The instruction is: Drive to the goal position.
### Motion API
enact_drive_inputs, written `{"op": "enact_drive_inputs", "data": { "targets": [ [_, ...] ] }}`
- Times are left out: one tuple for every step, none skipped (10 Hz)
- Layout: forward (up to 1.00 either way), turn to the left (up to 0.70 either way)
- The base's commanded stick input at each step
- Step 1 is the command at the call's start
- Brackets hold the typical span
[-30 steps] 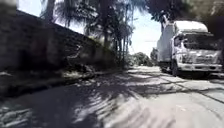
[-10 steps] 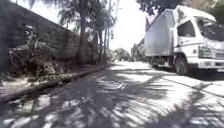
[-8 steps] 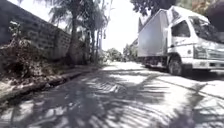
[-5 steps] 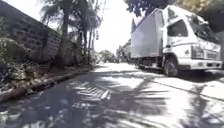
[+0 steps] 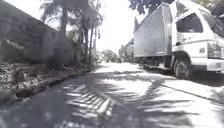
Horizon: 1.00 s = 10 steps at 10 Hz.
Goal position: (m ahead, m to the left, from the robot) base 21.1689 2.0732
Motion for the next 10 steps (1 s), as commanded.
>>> {"op": "enact_drive_inputs", "data": {
  "targets": [
    [1.0, 0.01],
    [1.0, 0.01],
    [1.0, 0.01],
    [0.85, 0.01],
    [0.72, 0.01],
    [0.69, 0.01],
    [1.0, 0.01],
    [1.0, 0.01],
    [1.0, 0.01],
    [1.0, 0.01]
  ]
}}
